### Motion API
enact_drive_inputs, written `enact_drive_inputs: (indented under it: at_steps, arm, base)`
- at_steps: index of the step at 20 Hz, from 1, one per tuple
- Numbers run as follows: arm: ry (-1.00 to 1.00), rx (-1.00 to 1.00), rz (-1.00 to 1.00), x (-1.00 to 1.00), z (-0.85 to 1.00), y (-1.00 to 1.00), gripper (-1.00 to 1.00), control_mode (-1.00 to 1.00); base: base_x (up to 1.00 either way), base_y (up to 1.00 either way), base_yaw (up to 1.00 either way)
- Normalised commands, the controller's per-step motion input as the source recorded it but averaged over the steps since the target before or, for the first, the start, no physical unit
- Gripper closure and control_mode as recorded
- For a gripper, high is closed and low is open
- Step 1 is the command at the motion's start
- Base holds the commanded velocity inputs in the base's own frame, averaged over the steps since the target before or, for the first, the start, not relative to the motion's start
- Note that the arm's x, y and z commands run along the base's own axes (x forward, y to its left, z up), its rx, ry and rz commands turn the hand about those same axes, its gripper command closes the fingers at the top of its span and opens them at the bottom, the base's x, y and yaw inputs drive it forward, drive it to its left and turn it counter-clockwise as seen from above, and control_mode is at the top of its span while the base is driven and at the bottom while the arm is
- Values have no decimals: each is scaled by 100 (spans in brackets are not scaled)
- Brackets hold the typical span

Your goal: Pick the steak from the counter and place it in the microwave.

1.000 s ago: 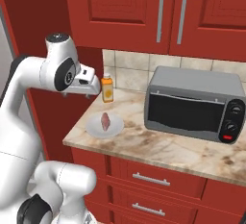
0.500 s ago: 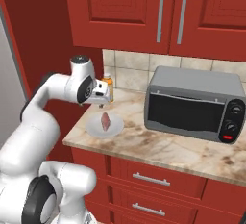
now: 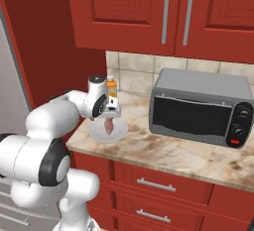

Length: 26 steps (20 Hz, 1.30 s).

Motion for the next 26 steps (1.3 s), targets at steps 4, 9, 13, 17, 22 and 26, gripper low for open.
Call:
enact_drive_inputs:
  at_steps: [4, 9, 13, 17, 22, 26]
  arm:
    - [0, 0, 11, 57, -41, 0, -100, -100]
    - [1, -2, 10, 53, -40, 0, -100, -100]
    - [4, -6, 9, 48, -51, 0, -100, -100]
    - [5, -8, 9, 38, -52, 0, -100, -100]
    - [1, -6, 8, 30, -38, 0, -100, -100]
    - [0, -4, 8, 6, -24, 0, -100, -100]
  base:
    - [0, 0, 0]
    - [0, 0, 0]
    - [0, 0, 0]
    - [0, 0, 0]
    - [0, 0, 0]
    - [0, 0, 0]
